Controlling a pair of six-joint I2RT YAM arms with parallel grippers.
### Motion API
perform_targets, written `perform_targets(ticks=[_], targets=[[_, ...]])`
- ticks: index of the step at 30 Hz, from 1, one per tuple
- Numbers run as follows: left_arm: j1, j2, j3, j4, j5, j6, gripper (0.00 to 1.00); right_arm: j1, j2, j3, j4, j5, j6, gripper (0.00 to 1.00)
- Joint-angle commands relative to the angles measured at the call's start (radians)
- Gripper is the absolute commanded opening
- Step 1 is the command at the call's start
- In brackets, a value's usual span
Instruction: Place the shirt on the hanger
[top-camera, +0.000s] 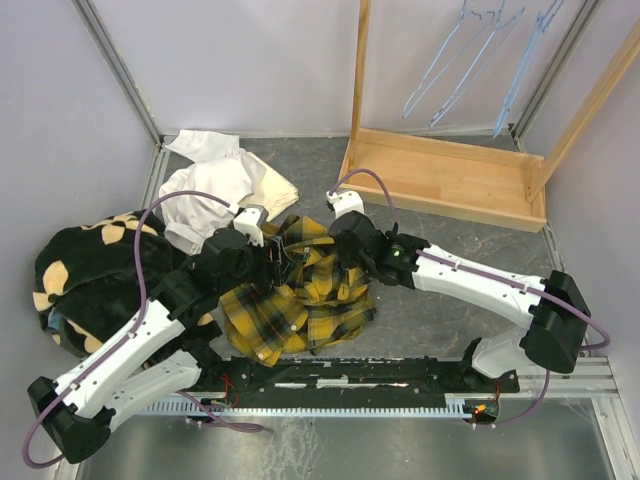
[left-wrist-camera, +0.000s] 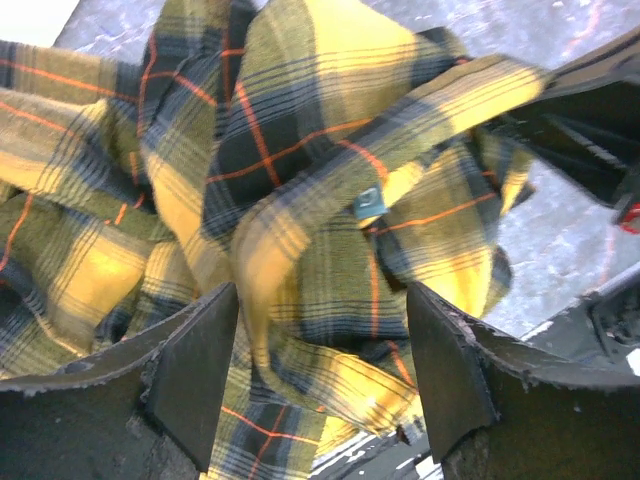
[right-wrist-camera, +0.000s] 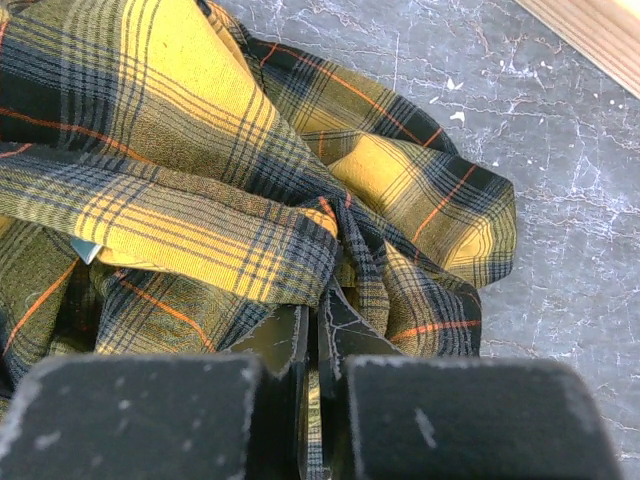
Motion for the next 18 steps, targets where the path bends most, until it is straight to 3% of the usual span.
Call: perform_targets(ticks=[1,7,12,16,18], targets=[[0.005,0.036,0.032,-0.053,-0.102,-0.018,0.72,-0.025,0.001,0.046,0.001,-0.061,0.012,0.02],[0.005,0.071,0.052,-0.09,-0.145,-0.039,0.68,-0.038,-0.007,0.044,-0.005,-0.062,0.022,0.02],[0.005,0.111,0.032,-0.031,-0.05,-0.039,0.42,-0.039,-0.013,0.042,0.011,-0.094,0.019,0.06],[0.005,0.138,0.034,-0.002,-0.056,-0.056,0.08,-0.04,-0.036,0.031,-0.01,-0.097,0.015,0.2],[0.005,0.15,0.047,-0.002,-0.074,-0.058,0.03,-0.039,-0.061,0.011,-0.025,-0.085,0.014,0.27]])
